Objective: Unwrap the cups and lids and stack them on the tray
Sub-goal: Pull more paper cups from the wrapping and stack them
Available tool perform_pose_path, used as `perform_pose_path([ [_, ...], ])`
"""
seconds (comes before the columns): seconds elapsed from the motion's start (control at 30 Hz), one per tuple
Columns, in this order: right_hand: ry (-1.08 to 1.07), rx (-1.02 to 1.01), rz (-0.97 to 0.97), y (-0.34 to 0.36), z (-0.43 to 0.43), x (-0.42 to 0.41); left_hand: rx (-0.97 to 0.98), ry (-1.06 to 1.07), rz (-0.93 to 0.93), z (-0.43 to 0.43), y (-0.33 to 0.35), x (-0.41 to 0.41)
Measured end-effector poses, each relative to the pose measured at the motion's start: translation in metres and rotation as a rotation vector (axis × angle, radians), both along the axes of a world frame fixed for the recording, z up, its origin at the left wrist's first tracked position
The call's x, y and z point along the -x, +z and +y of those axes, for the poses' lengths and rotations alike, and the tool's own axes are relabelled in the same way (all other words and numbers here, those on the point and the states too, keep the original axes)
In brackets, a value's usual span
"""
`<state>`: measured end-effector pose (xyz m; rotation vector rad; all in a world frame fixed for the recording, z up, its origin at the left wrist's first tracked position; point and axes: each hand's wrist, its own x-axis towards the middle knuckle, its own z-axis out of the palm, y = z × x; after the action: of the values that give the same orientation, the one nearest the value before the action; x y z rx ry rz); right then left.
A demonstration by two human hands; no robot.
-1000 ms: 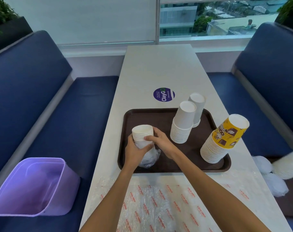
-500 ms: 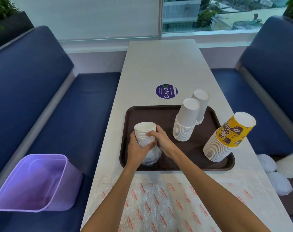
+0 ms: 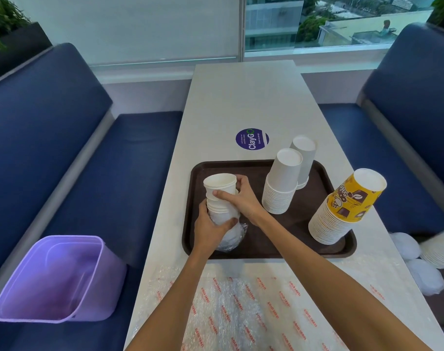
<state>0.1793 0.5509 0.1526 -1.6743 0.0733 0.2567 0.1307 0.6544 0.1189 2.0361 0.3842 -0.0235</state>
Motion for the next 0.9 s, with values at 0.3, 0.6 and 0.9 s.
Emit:
perform_pose_path([
  [0.3,0.062,0.249,-0.290,0.053,-0.016,-0.014,0.005,-0.054,0.012,0.007,0.000,-0.001],
  [0.6,0.433,0.919,-0.282,0.088,-0.041,-0.011,0.010,-0.061,-0.013,0.007,0.000,0.001],
  [0.9,0.455,1.416,-0.524,0.098,-0.033,-0.002,-0.016,-0.064,-0.013,0.004,0.001,-0.001],
])
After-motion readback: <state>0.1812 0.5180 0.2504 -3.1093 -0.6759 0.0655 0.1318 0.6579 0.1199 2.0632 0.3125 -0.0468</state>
